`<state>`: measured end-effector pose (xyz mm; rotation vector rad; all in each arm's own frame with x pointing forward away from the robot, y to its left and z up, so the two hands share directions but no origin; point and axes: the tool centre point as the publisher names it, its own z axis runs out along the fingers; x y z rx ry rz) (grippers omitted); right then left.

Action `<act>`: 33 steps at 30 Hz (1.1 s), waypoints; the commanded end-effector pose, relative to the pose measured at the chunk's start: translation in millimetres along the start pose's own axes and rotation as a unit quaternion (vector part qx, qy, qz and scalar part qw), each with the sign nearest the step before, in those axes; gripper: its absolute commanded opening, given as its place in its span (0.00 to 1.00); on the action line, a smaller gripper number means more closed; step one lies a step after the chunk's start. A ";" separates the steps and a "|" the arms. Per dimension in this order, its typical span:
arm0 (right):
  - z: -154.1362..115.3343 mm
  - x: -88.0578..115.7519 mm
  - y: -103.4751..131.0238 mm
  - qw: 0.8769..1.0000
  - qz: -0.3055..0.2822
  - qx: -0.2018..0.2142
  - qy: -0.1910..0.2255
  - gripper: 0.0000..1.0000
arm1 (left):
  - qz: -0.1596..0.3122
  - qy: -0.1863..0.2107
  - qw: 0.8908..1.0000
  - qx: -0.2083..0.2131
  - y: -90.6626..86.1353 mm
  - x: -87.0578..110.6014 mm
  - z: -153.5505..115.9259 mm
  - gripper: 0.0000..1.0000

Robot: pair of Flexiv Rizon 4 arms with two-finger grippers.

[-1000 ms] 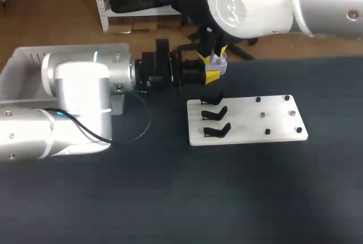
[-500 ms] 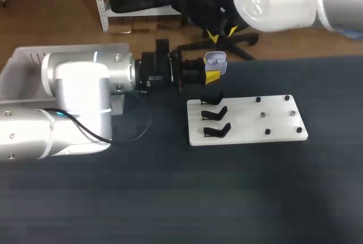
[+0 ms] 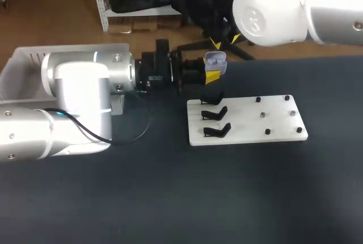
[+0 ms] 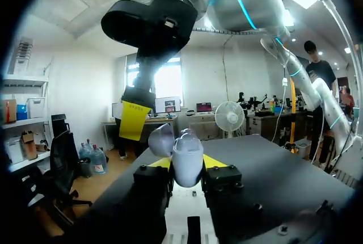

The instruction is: Pick up each earbud case from the left stands, insert the matching earbuds, close the lid, and place the case in the box.

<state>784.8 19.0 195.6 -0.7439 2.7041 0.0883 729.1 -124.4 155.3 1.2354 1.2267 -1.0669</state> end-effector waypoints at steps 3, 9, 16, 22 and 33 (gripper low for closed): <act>-6.2 14.9 8.7 1.000 0.008 -0.001 0.006 0.42 | 0.002 -0.002 1.000 -0.004 -1.7 0.4 0.3 0.00; -10.3 27.8 15.1 1.000 0.022 -0.002 0.003 0.45 | 0.002 -0.002 1.000 -0.004 -1.7 0.4 0.3 0.00; -8.4 36.0 21.1 0.999 0.035 -0.005 0.006 0.45 | 0.002 -0.002 1.000 -0.004 -1.7 0.4 0.3 0.00; -24.0 41.3 10.1 0.996 0.079 0.003 -0.030 0.95 | 0.002 -0.002 1.000 -0.004 -1.7 0.4 0.3 0.00; -84.1 85.3 -16.6 0.990 0.108 0.004 -0.088 1.00 | 0.023 -0.011 0.999 -0.021 11.4 -16.3 -32.2 0.00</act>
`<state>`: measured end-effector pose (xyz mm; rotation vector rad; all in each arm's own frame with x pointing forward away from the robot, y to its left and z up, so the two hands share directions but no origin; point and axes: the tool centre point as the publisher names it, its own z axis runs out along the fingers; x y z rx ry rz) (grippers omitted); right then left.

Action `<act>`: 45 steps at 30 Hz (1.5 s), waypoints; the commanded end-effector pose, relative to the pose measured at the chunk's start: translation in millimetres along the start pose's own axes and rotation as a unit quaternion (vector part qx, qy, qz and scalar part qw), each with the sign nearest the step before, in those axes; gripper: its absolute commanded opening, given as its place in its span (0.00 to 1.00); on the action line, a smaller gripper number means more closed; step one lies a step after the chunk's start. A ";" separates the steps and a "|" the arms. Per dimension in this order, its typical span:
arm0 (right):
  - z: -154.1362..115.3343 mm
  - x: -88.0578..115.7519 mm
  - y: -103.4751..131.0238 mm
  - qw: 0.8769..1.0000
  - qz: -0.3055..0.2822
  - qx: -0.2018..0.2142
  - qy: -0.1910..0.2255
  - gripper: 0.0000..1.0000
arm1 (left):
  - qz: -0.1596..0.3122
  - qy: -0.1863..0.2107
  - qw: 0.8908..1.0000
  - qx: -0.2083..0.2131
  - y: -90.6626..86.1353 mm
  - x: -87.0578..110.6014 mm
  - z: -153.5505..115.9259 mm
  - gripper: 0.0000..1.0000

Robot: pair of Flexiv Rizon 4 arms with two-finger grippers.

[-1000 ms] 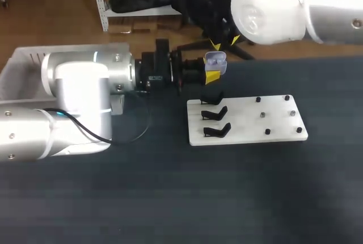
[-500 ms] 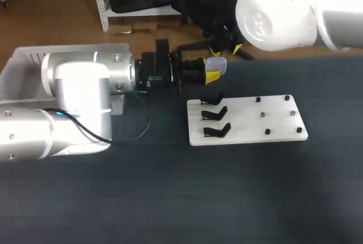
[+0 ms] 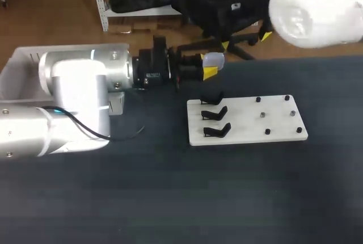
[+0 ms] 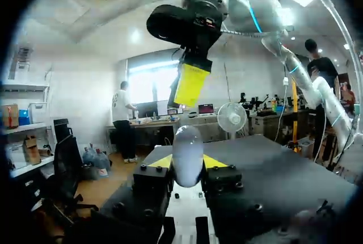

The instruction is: Pick up each earbud case from the left stands, insert the matching earbuds, close the lid, and place the case in the box.

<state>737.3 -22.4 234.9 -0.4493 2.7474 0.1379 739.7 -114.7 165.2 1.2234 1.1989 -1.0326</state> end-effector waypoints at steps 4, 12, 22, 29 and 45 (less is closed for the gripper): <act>-35.9 59.9 -11.4 0.997 0.004 -0.009 -0.075 1.00 | 0.015 -0.008 1.000 -0.022 12.9 -14.5 -52.2 0.00; -28.7 98.9 3.4 0.998 0.024 -0.009 -0.053 1.00 | 0.046 0.030 0.995 -0.084 45.3 -21.3 -129.6 0.00; -17.5 127.8 44.0 0.995 0.054 -0.023 -0.078 1.00 | 0.067 0.086 0.977 -0.181 99.0 -0.5 -237.9 0.00; -31.2 127.2 67.8 0.994 0.036 -0.038 -0.100 1.00 | 0.053 0.107 0.965 -0.233 124.7 45.3 -296.9 0.00; -39.4 129.6 87.1 0.994 0.026 -0.029 -0.106 1.00 | 0.000 0.143 0.959 -0.246 146.0 112.6 -333.3 0.00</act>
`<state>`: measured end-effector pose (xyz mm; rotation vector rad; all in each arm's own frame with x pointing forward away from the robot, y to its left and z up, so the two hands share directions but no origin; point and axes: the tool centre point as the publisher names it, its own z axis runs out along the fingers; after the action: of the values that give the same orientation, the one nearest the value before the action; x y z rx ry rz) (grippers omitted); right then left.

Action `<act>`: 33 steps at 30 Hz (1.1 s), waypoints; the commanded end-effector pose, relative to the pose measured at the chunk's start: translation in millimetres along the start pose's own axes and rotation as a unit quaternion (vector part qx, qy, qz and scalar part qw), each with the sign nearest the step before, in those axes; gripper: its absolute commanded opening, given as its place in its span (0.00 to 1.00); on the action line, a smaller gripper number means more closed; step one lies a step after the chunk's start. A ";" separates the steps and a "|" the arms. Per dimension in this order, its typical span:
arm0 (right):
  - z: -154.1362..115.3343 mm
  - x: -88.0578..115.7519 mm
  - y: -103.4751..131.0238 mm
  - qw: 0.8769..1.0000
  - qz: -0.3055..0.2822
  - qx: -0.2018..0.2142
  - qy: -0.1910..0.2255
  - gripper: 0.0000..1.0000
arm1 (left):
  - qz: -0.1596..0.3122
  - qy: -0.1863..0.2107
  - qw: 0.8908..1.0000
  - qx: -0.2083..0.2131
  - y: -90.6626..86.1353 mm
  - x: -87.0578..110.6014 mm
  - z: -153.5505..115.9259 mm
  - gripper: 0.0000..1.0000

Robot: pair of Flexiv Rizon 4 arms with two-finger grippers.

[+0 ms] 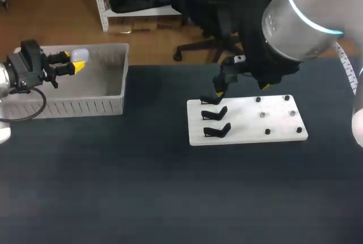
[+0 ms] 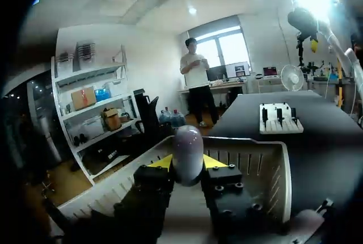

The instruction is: Pick up each earbud case from the left stands, insert the matching earbuds, close the lid, and place the case in the box.

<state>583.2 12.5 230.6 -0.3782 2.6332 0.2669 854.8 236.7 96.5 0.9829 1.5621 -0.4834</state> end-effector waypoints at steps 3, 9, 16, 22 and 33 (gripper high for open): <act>1.7 0.9 4.0 0.999 0.002 0.006 -0.044 1.00 | -0.017 0.005 1.000 0.018 0.8 20.4 12.8 0.00; 3.3 1.7 2.8 0.999 0.006 0.006 -0.043 1.00 | -0.033 0.022 0.999 0.025 -0.7 34.3 18.6 0.46; 3.5 4.1 -4.8 0.999 0.010 0.003 -0.044 1.00 | -0.019 0.014 0.999 0.043 -8.7 11.2 27.6 1.00; -1.0 13.4 -17.3 0.998 0.004 -0.011 -0.054 1.00 | -0.008 0.006 0.999 0.043 -35.5 -19.4 27.9 1.00; -14.3 36.3 -61.2 0.993 -0.061 -0.059 -0.077 1.00 | -0.031 0.029 0.996 0.076 -115.9 -62.4 23.1 1.00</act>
<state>574.9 -34.7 220.1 -0.5306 2.5351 0.3162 805.9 148.5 116.7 1.0963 1.5949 -0.6792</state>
